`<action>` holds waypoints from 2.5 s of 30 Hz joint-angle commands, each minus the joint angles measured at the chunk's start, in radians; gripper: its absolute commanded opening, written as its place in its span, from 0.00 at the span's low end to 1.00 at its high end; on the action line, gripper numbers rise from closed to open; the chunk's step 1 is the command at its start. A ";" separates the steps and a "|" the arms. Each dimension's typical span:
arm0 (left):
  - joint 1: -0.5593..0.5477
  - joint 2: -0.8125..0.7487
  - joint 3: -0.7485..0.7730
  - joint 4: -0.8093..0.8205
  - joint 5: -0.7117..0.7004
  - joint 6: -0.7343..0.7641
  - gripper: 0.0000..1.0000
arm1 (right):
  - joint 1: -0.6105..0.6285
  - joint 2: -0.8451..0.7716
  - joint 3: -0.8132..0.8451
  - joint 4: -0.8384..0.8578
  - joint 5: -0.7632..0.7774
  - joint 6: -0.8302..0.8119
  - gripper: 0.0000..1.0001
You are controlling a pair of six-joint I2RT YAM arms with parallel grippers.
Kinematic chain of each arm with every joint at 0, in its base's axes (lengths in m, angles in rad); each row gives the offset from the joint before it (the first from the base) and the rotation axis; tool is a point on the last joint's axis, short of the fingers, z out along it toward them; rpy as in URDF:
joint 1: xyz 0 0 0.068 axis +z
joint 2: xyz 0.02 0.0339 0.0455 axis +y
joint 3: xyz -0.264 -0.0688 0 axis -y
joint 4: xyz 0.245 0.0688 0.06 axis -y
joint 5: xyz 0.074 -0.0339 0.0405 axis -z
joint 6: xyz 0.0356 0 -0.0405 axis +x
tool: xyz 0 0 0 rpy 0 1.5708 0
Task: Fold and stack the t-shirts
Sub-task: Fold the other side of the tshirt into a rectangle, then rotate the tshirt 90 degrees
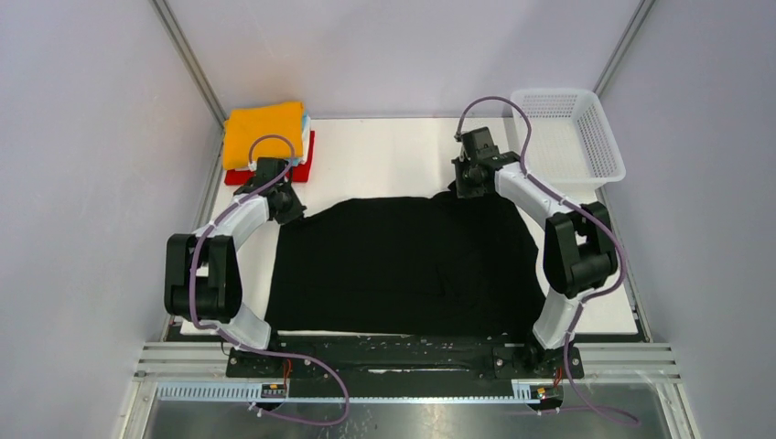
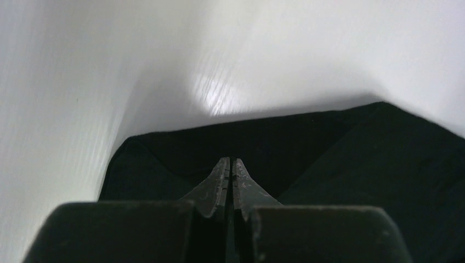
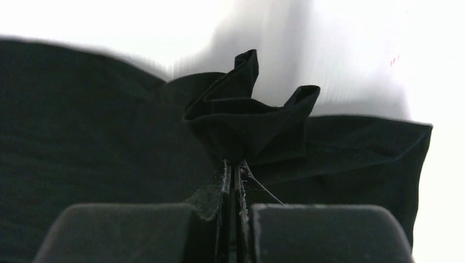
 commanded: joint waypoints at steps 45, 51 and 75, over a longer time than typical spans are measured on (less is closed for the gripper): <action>0.003 -0.718 -0.463 -0.129 -0.440 -0.308 0.57 | 0.535 -0.979 -0.907 -0.374 0.087 0.594 0.76; 0.006 -0.852 -0.416 -0.210 -0.446 -0.336 0.99 | 0.564 -1.336 -0.903 -0.411 0.039 0.614 1.00; -0.003 -0.632 -0.447 0.040 0.036 -0.204 0.99 | 0.249 -0.656 -0.776 0.101 -0.022 0.231 0.99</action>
